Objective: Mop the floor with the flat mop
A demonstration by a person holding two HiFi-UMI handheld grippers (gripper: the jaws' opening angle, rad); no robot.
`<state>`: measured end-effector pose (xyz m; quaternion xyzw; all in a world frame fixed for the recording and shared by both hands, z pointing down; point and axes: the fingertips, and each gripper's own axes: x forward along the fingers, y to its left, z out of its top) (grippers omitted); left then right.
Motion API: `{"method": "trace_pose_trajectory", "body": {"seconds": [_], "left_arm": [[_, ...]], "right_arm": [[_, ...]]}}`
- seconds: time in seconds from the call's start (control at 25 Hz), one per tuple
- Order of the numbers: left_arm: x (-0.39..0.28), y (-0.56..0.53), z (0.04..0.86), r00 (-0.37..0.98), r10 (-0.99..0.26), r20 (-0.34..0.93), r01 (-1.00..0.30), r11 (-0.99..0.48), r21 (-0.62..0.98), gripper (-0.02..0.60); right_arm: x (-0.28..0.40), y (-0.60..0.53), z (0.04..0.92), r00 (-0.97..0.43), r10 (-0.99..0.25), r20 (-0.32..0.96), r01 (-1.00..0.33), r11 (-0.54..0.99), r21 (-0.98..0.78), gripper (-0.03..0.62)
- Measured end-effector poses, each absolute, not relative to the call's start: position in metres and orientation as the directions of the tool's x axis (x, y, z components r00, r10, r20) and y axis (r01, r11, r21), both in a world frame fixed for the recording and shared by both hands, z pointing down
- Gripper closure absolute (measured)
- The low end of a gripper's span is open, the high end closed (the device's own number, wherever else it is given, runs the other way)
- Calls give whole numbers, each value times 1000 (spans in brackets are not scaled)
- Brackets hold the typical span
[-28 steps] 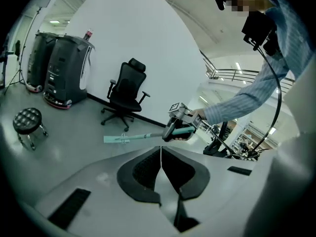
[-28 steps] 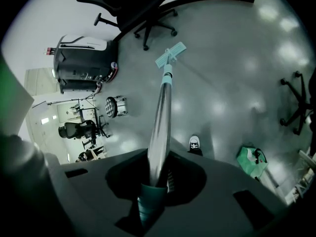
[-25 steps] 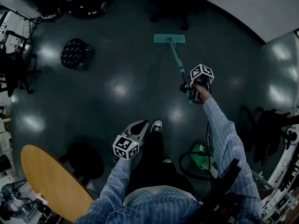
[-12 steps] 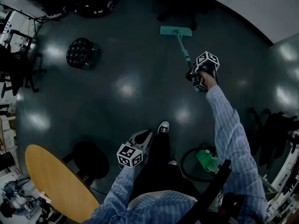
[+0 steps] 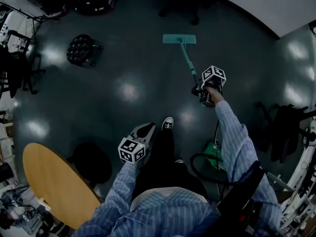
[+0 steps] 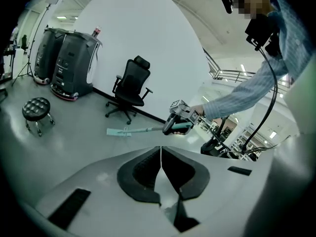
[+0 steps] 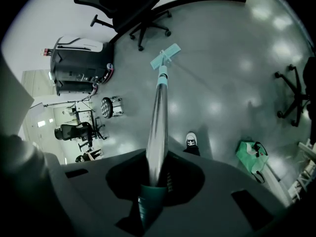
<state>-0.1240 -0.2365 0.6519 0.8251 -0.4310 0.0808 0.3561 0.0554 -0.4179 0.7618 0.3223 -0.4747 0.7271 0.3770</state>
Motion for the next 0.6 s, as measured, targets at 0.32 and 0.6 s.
{"method": "trace_pose_trajectory", "body": {"seconds": [0.32, 0.6], "left_arm": [[-100, -155, 636, 619, -662, 423, -769, -400, 499, 572], [-69, -62, 624, 615, -678, 401, -771, -413, 485, 572]], "right_arm": [[93, -247, 760, -485, 304, 820, -872, -248, -423, 539], [121, -103, 761, -507, 315, 802, -858, -269, -437, 539]]}}
